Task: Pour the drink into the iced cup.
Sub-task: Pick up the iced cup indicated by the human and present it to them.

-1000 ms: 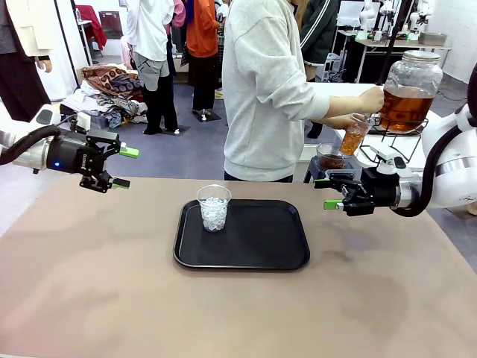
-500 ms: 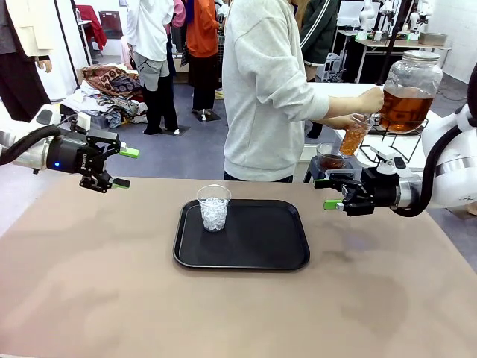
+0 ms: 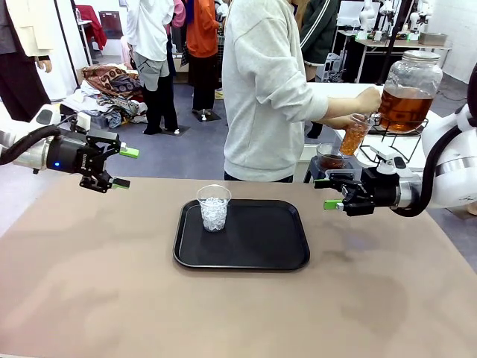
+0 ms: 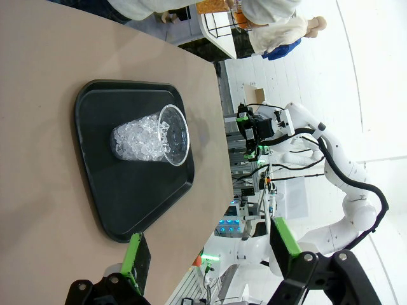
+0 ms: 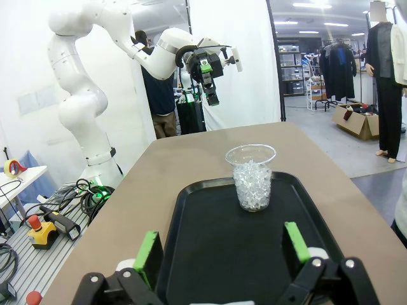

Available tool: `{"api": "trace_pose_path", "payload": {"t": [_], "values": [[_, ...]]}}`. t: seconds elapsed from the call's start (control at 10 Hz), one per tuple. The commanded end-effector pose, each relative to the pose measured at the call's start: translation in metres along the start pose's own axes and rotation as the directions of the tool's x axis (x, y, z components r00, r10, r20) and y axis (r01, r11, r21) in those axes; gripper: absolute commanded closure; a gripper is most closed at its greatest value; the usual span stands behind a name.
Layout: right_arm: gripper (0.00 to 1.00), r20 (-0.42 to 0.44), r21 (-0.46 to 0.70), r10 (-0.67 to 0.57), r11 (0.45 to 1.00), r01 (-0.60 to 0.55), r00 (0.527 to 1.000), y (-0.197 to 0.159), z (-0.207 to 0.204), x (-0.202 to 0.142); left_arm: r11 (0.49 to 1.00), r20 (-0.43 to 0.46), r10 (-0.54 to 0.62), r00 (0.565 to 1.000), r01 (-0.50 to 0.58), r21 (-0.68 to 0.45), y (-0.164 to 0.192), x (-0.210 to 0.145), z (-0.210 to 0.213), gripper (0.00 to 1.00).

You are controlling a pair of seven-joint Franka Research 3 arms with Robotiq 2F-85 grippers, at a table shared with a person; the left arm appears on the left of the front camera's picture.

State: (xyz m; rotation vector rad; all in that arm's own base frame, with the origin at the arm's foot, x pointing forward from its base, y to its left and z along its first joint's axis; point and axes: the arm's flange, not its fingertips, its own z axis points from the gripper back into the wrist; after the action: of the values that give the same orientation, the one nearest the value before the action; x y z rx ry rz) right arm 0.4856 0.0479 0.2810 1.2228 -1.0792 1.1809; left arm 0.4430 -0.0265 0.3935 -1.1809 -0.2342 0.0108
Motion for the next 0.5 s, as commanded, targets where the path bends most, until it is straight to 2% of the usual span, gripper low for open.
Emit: {"api": "trace_pose_path", "payload": {"t": [0.0, 0.4], "values": [[0.00, -0.001, -0.005, -0.001, 1.000, 0.001, 1.000, -0.0031, -0.0018, 0.0032, 1.000, 0.001, -0.002, 1.000, 0.002, -0.001, -0.0005, 0.0004, -0.0001, 0.00], [0.00, -0.001, -0.005, -0.001, 1.000, 0.001, 1.000, -0.0031, -0.0018, 0.0032, 1.000, 0.001, -0.002, 1.000, 0.002, -0.001, -0.0005, 0.0004, -0.0001, 0.00]]}}
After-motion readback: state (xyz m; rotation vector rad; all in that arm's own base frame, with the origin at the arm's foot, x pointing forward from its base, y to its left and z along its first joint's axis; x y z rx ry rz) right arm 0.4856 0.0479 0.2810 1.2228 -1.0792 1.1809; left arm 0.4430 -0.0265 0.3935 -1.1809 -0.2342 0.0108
